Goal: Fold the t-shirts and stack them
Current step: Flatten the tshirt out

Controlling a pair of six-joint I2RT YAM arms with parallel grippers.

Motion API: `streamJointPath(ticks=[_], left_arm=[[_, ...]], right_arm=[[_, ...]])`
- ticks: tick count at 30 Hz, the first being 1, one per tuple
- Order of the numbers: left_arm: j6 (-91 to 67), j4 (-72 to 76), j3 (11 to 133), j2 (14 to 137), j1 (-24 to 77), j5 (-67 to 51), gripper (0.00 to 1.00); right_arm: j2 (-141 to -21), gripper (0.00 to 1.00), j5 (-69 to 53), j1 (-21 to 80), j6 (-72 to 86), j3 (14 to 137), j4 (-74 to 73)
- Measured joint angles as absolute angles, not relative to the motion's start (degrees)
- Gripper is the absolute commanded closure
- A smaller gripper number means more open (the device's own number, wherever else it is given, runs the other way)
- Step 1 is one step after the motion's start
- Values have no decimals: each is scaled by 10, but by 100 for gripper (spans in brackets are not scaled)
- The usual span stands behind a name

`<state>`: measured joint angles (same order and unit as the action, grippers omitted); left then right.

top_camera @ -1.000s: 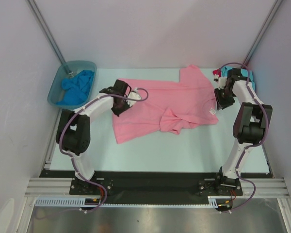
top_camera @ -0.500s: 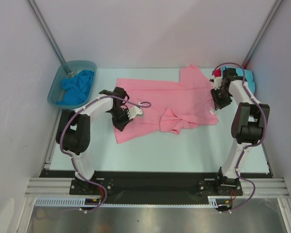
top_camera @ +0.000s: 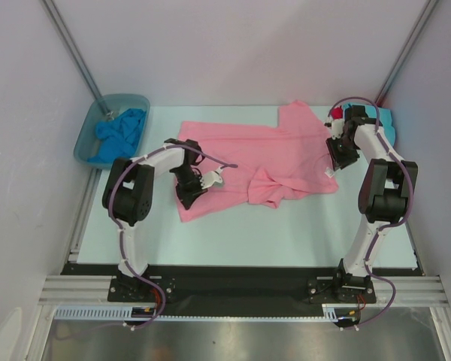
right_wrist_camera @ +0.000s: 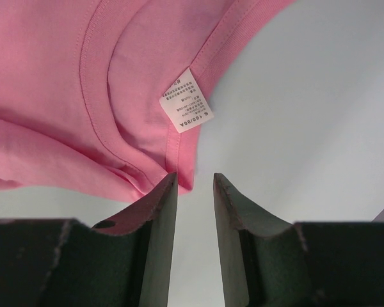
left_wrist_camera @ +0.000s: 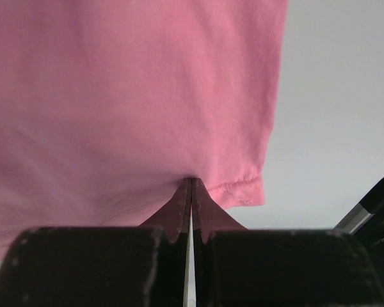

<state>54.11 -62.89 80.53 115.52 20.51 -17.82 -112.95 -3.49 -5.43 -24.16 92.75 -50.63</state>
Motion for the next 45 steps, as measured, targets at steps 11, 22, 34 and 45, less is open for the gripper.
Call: streamJointPath(ticks=[11, 22, 34, 45], left_arm=[[551, -637, 806, 1161, 214, -103, 100], [571, -658, 800, 1171, 203, -17, 100], [558, -696, 818, 1225, 170, 146, 100], [541, -700, 834, 1235, 157, 166, 99]], right_arm=[[-1129, 66, -42, -48, -242, 946, -514], [-1129, 60, -66, -34, -241, 968, -521], [-1129, 55, -111, 40, -258, 968, -525], [-1129, 45, -136, 105, -337, 945, -562]])
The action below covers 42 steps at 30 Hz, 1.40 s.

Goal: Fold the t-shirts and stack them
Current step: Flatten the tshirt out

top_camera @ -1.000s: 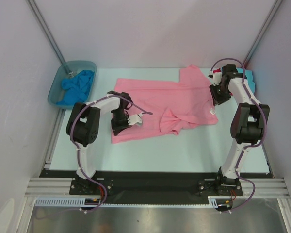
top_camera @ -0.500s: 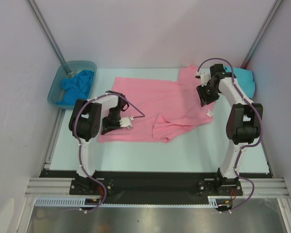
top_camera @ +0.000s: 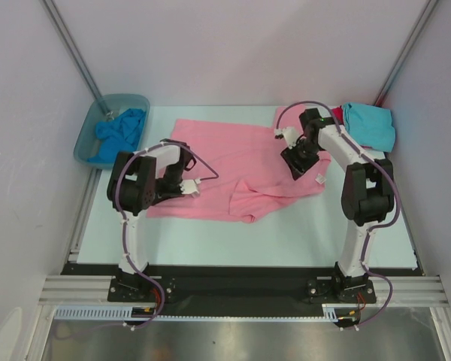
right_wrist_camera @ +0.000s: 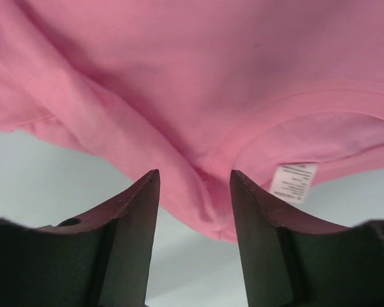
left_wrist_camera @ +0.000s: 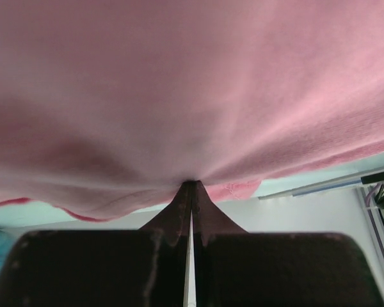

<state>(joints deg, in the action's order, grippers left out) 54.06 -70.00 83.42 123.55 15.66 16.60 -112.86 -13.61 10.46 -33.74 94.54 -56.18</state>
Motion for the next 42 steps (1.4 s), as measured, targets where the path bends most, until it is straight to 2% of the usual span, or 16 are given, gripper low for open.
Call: streamJointPath(ticks=[6, 10, 21, 24, 25, 34, 36, 37, 40, 42], left_arm=[[535, -685, 895, 1235, 141, 117, 82], [530, -681, 938, 1220, 141, 82, 80], [510, -671, 946, 1204, 143, 73, 80], [487, -640, 944, 1202, 142, 75, 75], [479, -630, 942, 1202, 142, 76, 70], [364, -554, 938, 1199, 110, 88, 61], [343, -550, 941, 1199, 98, 93, 38], [329, -548, 944, 1199, 91, 96, 31], [286, -544, 963, 1199, 73, 107, 23], [263, -543, 980, 1200, 64, 109, 22]], right_arm=[[-1129, 41, -138, 167, -381, 934, -594], [-1129, 40, -141, 199, -391, 948, -607], [-1191, 42, -151, 262, -391, 1038, -612], [-1225, 43, -157, 277, -386, 1062, -609], [-1237, 42, -159, 281, -383, 1071, -609], [-1288, 43, -166, 292, -359, 1125, -597], [-1291, 43, -166, 296, -356, 1129, -594], [-1292, 43, -166, 300, -355, 1129, -593], [-1296, 43, -166, 310, -353, 1131, -588], [-1300, 43, -166, 317, -351, 1132, -586]])
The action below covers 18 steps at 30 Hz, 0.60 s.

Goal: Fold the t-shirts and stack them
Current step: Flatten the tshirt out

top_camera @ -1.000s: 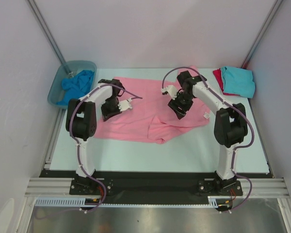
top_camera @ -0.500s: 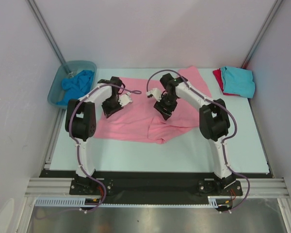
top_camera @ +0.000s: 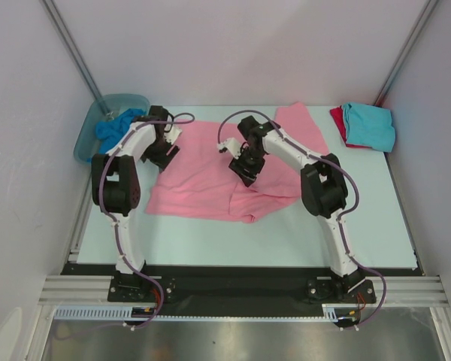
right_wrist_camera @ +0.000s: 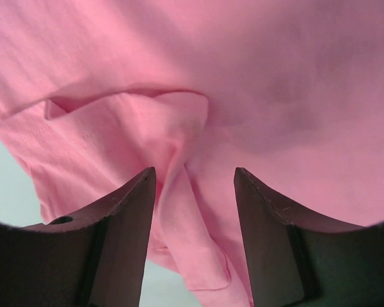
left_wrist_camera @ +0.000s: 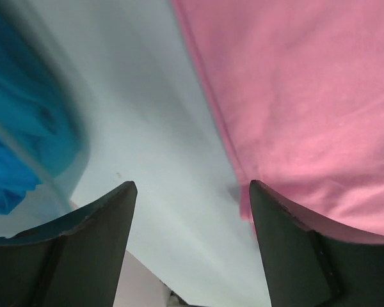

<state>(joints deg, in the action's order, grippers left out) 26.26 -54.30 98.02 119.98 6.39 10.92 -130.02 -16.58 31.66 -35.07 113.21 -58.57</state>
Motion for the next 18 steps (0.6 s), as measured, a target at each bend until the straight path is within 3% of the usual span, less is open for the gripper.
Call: streamJointPath(ticks=[4, 7, 10, 13, 18], left_arm=[[223, -538, 1019, 1204, 50, 115, 22], [207, -532, 1028, 1207, 46, 116, 22], [200, -533, 1027, 1208, 45, 116, 22], [199, -532, 1027, 1208, 45, 116, 22], [197, -527, 1017, 1208, 44, 116, 23]], right_arm=[[-1308, 46, -166, 326, -345, 1133, -583], [-1310, 63, -166, 330, -341, 1134, -581], [-1312, 91, -166, 331, -335, 1134, -579], [-1312, 100, -165, 331, -330, 1134, -579], [-1312, 100, -155, 330, -330, 1133, -576]])
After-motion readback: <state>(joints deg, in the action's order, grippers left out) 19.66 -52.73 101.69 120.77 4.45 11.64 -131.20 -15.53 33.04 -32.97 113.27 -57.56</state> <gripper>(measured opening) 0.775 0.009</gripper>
